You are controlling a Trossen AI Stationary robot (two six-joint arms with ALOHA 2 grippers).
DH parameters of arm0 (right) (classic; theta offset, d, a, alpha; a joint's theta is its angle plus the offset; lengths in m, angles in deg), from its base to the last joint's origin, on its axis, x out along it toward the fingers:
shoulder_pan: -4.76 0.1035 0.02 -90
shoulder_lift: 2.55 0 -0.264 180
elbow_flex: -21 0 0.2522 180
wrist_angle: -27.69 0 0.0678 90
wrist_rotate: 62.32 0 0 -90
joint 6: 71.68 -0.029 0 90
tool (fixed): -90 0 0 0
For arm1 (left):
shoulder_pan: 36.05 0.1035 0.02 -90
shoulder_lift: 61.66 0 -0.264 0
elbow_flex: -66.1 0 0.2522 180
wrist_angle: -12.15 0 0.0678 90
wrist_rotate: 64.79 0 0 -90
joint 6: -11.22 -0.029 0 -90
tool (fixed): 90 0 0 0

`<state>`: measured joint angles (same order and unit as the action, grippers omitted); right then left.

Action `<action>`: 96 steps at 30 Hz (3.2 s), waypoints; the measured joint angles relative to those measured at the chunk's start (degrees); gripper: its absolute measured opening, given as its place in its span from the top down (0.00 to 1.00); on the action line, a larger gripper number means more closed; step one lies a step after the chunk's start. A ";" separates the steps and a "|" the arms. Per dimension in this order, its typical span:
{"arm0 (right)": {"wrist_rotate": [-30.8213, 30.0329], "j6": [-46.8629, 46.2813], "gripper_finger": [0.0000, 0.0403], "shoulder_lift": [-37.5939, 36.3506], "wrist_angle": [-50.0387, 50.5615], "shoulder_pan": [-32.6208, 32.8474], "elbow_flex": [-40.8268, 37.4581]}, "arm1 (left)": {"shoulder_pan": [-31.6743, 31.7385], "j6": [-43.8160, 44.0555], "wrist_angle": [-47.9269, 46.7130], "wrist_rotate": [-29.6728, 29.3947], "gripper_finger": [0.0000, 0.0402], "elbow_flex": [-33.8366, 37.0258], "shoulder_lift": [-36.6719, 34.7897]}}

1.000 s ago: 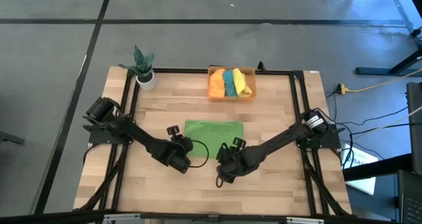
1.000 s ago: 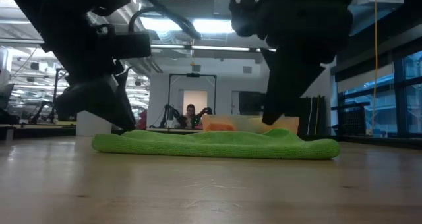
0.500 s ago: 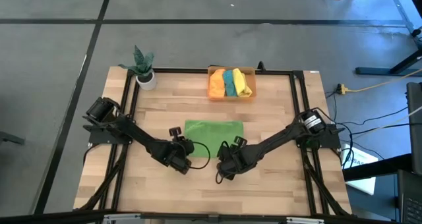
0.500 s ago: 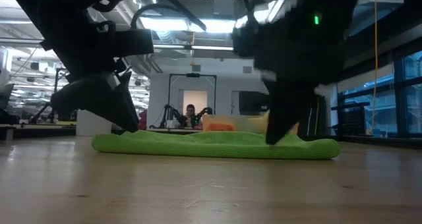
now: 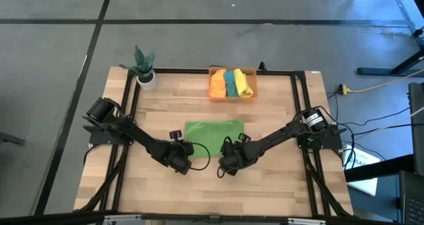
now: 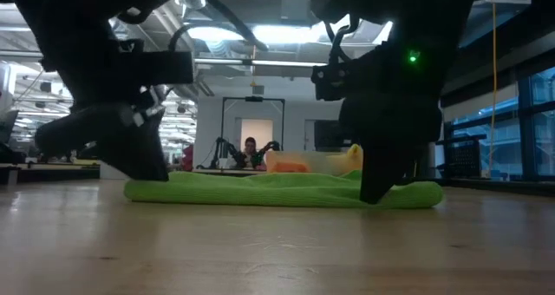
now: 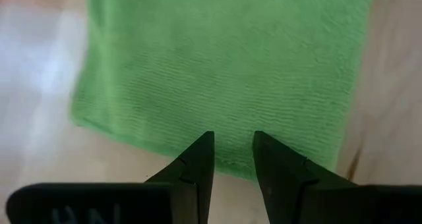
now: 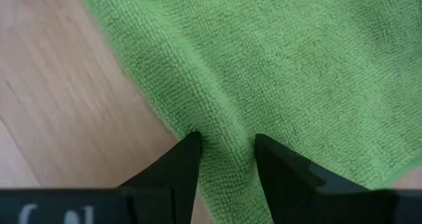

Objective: Roll microfiber towels into tight, uniform cylinder then place into a basket
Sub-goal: Roll the green microfiber towel

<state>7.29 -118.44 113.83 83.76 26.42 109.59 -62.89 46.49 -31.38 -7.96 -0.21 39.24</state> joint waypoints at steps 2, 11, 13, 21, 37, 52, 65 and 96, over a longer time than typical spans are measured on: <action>0.16 0.57 0.62 0.06 0.00 -0.02 0.22 | 0.01 0.01 2.04 1.75 0.76 1.26 0.00; -3.15 0.76 0.62 0.26 0.50 -0.66 0.16 | -2.33 -1.30 6.99 3.78 0.76 2.94 -0.20; -4.06 0.78 0.62 0.31 0.52 -0.95 0.15 | -3.24 -1.38 8.48 4.79 0.76 2.95 -0.18; -5.95 2.31 0.62 0.39 0.78 -3.70 0.11 | -7.09 -1.40 15.74 8.73 0.76 3.10 0.09; -8.10 9.81 0.62 0.41 -4.92 -10.10 0.08 | -9.24 -4.03 22.87 8.75 0.76 3.16 0.17; -8.67 17.74 0.62 0.34 -5.63 -9.30 3.35 | -9.39 -15.01 27.50 8.66 0.76 1.01 -1.22; -8.47 20.37 0.62 0.24 0.19 -1.39 16.61 | -11.39 -6.62 3.89 0.65 0.76 -3.52 -6.30; -0.84 20.74 0.62 0.21 -21.47 -4.18 2.38 | -8.04 9.33 -0.79 1.23 0.76 5.73 -7.85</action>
<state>6.45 -97.70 114.04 62.28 22.24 111.97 -70.93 55.81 -32.17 -6.73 5.52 31.39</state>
